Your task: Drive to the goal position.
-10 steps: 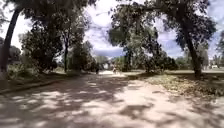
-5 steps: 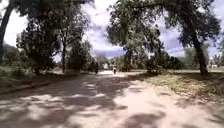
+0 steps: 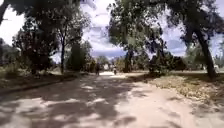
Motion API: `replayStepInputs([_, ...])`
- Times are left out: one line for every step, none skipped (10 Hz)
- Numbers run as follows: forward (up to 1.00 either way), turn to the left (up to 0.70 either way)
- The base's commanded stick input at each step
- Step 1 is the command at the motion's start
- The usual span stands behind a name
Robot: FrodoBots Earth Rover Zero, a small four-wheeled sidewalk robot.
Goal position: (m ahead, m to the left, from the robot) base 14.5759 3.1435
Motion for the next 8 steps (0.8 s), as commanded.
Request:
replayStepInputs([0.85,0.0])
replayStepInputs([0.85,0.0])
replayStepInputs([0.85,0.0])
replayStepInputs([0.85,0.0])
replayStepInputs([0.85,0.0])
replayStepInputs([0.85,0.0])
replayStepInputs([0.85,0.0])
replayStepInputs([0.85,0.0])
